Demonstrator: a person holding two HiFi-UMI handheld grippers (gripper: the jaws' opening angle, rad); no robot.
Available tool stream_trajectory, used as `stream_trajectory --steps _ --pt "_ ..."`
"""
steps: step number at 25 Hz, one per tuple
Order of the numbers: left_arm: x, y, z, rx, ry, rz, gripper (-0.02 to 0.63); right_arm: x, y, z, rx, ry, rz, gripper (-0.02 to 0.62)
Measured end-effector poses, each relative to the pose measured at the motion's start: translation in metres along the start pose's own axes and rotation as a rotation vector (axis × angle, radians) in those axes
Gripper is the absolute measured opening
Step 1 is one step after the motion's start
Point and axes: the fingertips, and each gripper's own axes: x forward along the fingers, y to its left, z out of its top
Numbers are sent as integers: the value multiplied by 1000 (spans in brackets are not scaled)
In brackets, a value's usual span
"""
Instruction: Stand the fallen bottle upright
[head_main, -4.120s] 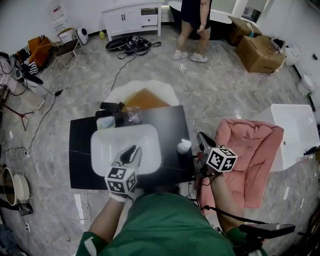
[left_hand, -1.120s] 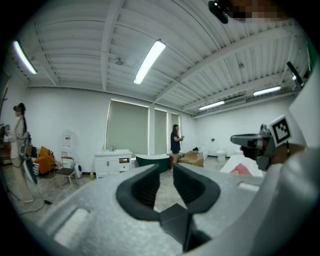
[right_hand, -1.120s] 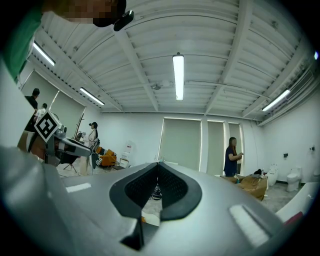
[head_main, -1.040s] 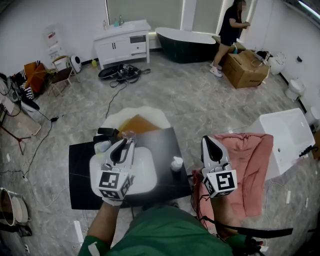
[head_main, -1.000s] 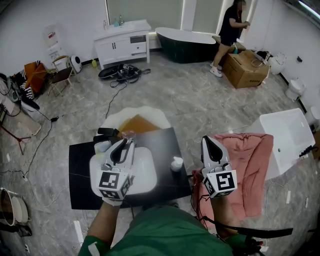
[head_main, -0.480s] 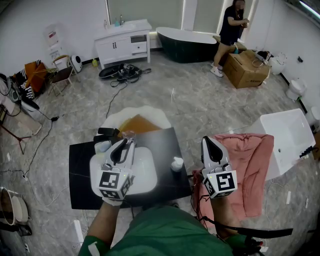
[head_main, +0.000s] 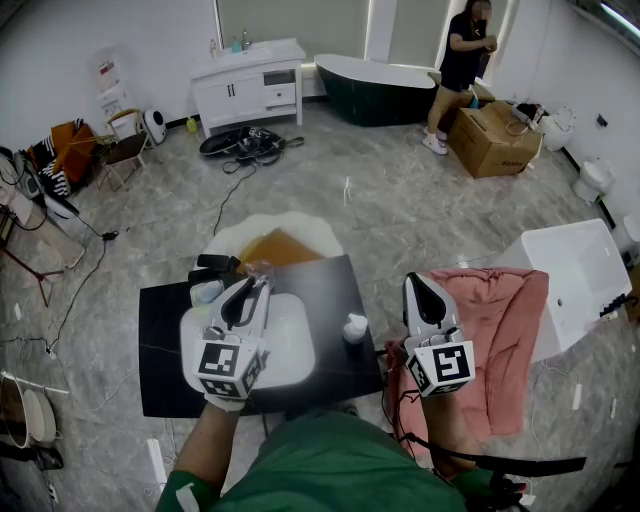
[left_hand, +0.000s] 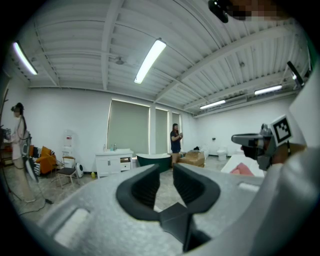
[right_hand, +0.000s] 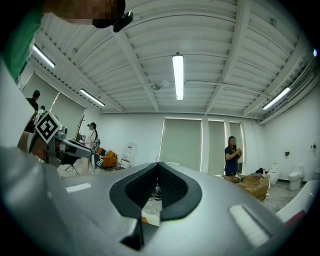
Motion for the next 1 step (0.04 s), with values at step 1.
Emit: stream_trajectory --steps 1 --pt "0 0 0 1 0 0 80 0 0 0 -1 -3 1 2"
